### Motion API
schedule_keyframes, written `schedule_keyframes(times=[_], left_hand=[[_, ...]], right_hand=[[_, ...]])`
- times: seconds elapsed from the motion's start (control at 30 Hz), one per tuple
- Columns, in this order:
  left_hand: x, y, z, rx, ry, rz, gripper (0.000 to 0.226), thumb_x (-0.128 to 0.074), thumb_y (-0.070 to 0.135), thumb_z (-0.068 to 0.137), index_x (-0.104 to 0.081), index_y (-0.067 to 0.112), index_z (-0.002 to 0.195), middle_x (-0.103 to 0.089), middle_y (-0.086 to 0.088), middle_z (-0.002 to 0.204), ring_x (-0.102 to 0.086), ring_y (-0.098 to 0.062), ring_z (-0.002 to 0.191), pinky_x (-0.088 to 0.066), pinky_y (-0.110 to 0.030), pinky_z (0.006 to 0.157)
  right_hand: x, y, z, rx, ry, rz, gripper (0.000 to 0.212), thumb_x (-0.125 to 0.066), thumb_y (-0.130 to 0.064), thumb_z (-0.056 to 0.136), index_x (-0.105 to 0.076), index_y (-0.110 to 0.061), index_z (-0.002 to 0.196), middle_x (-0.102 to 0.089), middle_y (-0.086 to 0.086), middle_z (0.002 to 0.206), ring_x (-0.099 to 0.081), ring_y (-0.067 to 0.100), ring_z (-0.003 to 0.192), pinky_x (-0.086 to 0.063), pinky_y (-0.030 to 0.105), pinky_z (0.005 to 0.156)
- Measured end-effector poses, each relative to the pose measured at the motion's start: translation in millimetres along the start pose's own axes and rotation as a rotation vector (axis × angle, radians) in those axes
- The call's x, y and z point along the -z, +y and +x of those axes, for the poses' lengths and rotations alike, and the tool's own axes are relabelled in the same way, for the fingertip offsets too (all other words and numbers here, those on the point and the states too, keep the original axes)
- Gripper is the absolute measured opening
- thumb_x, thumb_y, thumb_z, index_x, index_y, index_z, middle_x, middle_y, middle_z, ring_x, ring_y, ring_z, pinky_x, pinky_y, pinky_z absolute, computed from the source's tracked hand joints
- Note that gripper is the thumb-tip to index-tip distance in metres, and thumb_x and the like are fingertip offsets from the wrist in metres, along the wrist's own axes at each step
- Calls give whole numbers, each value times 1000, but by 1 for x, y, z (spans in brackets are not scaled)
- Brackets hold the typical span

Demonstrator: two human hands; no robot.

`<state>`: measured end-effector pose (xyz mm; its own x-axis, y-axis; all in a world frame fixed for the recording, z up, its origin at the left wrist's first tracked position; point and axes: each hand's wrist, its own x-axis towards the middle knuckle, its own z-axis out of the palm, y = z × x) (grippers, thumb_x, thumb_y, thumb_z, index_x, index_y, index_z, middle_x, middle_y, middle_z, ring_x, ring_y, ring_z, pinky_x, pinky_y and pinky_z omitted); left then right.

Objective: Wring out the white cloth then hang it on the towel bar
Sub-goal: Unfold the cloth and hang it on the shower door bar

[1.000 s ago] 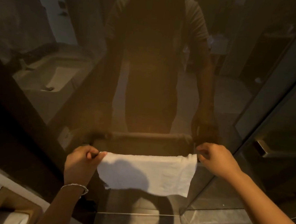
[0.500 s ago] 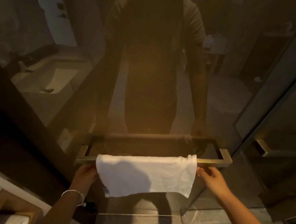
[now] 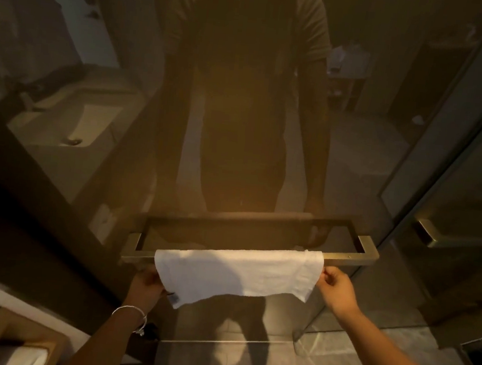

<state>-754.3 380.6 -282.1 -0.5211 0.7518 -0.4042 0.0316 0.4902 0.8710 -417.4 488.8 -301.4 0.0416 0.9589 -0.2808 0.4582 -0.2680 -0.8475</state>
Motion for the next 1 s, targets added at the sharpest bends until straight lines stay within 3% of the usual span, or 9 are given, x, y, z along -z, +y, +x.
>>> schedule_keyframes(times=[0.1,0.27,0.4,0.5,0.63,0.7,0.8,0.9,1.0], left_hand=[[-3,-11,4,58,17,58,32,-50,-14,81,-53,-8,112,-57,-34,117,-56,-47,106,-46,-56,93],[-6,-31,5,176,4,-50,37,-43,-15,82,-50,-5,117,-52,-35,125,-50,-51,114,-42,-59,98],[-5,-33,3,530,-138,-480,41,-49,3,88,-43,12,127,-48,-19,131,-44,-41,122,-39,-56,101],[3,-30,4,691,-261,-755,46,-52,2,82,-43,13,126,-49,-19,133,-46,-41,122,-37,-54,106],[14,-21,6,576,-304,-727,39,-45,-15,75,-55,7,106,-54,-22,122,-55,-39,109,-61,-42,70],[20,-20,11,466,-348,-634,50,-41,-22,71,-56,9,107,-55,-21,120,-53,-39,112,-58,-45,76],[19,-16,9,344,-410,-455,49,-56,-15,68,-58,12,109,-57,-20,120,-56,-38,112,-50,-48,91],[8,-17,5,271,-270,-279,34,-60,-12,74,-59,12,99,-59,-19,118,-59,-36,104,-54,-44,80],[0,-23,3,288,-147,-170,32,-59,-15,75,-57,13,90,-55,-19,116,-58,-39,101,-52,-46,76]], right_hand=[[-3,7,1,-15,-22,-50,13,-54,-9,88,-61,-5,78,-61,11,73,-55,24,74,-44,33,71],[-9,26,-7,-98,-61,-34,13,-57,-14,88,-63,-2,84,-66,20,87,-59,29,81,-49,42,77],[-7,25,-8,-375,-287,417,18,-59,-27,87,-60,-13,99,-69,12,99,-67,31,92,-56,41,75],[-1,17,-6,-477,-366,643,13,-51,-20,92,-58,-16,102,-68,12,102,-71,32,88,-60,40,68],[8,13,-4,-448,-372,705,29,-40,9,86,-58,-7,103,-68,19,103,-72,31,84,-61,36,64],[10,13,-4,-376,-362,647,35,-48,14,82,-53,-11,106,-67,18,103,-70,33,92,-60,37,72],[8,12,-5,-268,-314,537,33,-66,4,76,-52,-8,104,-68,16,100,-69,32,93,-59,35,77],[5,12,-8,-187,-295,394,16,-70,-7,76,-56,-2,79,-70,17,84,-70,28,81,-59,31,72],[1,19,-10,-141,-250,310,26,-69,-7,78,-50,-10,61,-68,11,58,-65,27,67,-57,32,67]])
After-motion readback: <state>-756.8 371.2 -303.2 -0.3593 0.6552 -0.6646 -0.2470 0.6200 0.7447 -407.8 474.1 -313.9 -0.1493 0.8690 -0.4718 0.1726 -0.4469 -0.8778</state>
